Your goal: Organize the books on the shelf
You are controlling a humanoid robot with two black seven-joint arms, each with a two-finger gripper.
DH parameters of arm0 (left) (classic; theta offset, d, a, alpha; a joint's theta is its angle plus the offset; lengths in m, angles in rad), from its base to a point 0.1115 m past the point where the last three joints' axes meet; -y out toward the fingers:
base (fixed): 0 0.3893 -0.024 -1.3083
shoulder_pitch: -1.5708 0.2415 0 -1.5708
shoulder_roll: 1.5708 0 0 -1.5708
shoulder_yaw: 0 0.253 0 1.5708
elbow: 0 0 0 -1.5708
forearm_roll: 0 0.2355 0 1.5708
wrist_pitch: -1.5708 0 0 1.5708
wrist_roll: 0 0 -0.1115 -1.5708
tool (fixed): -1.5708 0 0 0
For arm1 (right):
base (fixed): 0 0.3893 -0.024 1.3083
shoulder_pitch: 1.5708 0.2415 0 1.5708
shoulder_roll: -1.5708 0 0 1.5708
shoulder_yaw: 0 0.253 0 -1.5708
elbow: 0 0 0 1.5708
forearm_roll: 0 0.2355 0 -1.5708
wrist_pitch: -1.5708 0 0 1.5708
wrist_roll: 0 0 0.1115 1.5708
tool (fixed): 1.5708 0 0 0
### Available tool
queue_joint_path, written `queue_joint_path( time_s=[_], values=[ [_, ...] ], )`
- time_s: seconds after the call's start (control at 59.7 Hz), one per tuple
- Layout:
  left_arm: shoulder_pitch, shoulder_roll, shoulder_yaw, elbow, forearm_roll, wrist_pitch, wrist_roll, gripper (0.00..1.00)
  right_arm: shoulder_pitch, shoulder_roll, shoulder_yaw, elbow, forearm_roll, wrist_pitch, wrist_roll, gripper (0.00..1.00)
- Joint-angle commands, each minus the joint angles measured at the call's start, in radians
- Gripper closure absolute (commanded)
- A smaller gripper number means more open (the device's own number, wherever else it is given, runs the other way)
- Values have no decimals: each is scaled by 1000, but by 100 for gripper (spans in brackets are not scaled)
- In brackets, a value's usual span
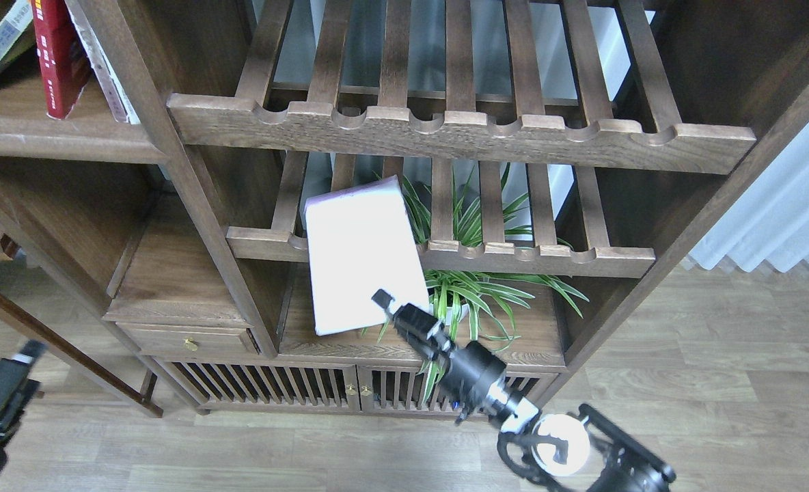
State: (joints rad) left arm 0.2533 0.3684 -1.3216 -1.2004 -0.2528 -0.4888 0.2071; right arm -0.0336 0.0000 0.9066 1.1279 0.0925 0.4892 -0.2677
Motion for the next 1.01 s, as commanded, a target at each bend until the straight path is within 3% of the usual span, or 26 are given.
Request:
queue_joint_path(
  time_s=[0.0, 0.134, 0.352, 0.653, 0.754, 0.871, 0.988],
  values=[
    [-5, 0, 142, -51, -103, 0, -12, 0, -48, 0, -2, 1, -8, -1, -33, 96],
    [-34, -2, 307, -108, -181, 0, -44, 0, -97, 0, -35, 4, -10, -1, -80, 96],
    [-97, -20, 461, -102, -180, 0, -136, 0, -126, 0, -72, 52, -8, -1, -104, 96],
    [-140, -69, 530, -84, -180, 0, -153, 5, -137, 0, -92, 65, -8, -1, -110, 95],
    [-150, -83, 536, -81, -180, 0, -153, 17, -144, 0, -97, 65, -10, -1, -117, 95],
    [-158, -88, 550, -81, -181, 0, -153, 38, -147, 0, -97, 65, -10, -1, -120, 95],
    [-166, -89, 568, -77, -183, 0, -156, 68, -149, 0, -97, 65, -10, -1, -120, 95]
  ],
)
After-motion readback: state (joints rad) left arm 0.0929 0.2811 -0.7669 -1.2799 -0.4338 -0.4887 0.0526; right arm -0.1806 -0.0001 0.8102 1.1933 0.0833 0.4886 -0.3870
